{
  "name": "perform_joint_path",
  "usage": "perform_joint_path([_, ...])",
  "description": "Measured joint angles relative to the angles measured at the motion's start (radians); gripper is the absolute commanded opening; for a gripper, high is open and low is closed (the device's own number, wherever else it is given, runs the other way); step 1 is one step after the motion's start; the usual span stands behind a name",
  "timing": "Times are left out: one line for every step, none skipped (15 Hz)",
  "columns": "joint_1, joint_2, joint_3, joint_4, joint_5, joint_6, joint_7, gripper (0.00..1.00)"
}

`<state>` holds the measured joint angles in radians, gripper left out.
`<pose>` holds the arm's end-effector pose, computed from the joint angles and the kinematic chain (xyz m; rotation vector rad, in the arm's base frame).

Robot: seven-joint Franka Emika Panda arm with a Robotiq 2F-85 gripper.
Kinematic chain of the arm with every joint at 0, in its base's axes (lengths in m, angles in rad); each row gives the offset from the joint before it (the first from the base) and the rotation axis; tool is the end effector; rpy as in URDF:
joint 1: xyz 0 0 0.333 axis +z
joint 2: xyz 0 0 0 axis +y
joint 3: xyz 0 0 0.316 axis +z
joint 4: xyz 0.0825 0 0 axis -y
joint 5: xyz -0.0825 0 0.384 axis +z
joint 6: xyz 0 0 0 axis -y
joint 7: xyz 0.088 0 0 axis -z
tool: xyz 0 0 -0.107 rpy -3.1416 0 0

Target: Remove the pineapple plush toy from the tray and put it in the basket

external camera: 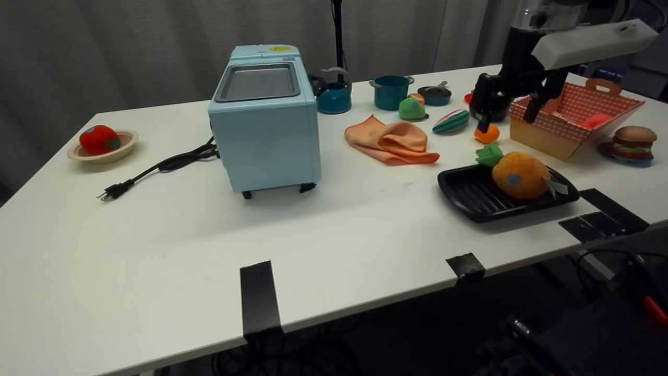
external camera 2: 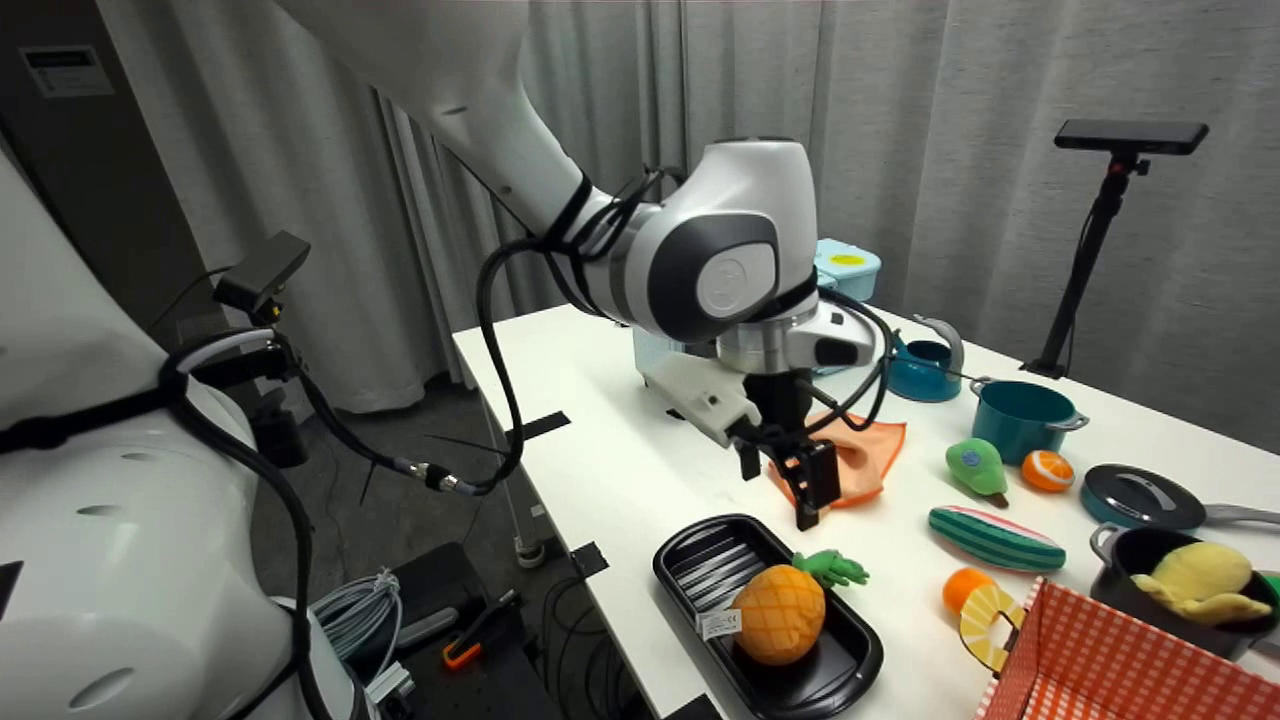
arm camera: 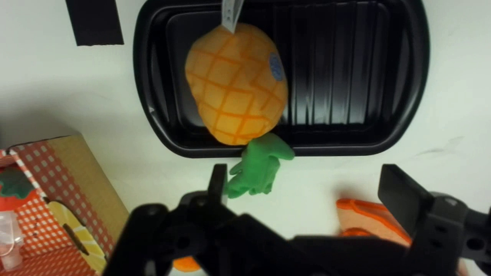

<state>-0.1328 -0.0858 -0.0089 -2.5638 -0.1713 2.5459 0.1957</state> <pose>0.4473 -0.0616 0.3023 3.0265 -0.3018 0.1072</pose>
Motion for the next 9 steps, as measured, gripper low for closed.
perform_joint_path([-0.009, 0.035, -0.018, 0.018, -0.029, 0.006, 0.008, 1.0])
perform_joint_path([-0.016, 0.067, -0.037, 0.036, -0.058, 0.008, 0.014, 1.0])
perform_joint_path([-0.021, 0.098, -0.058, 0.053, -0.085, 0.008, 0.018, 1.0])
perform_joint_path([-0.024, 0.125, -0.081, 0.069, -0.11, 0.008, 0.02, 1.0])
perform_joint_path([-0.026, 0.15, -0.103, 0.081, -0.129, 0.008, 0.02, 1.0])
perform_joint_path([-0.027, 0.172, -0.123, 0.091, -0.145, 0.008, 0.02, 1.0])
perform_joint_path([-0.027, 0.19, -0.141, 0.098, -0.151, 0.008, 0.018, 1.0])
perform_joint_path([-0.027, 0.207, -0.154, 0.101, -0.151, 0.008, 0.014, 1.0])
perform_joint_path([-0.027, 0.221, -0.164, 0.102, -0.151, 0.008, 0.01, 1.0])
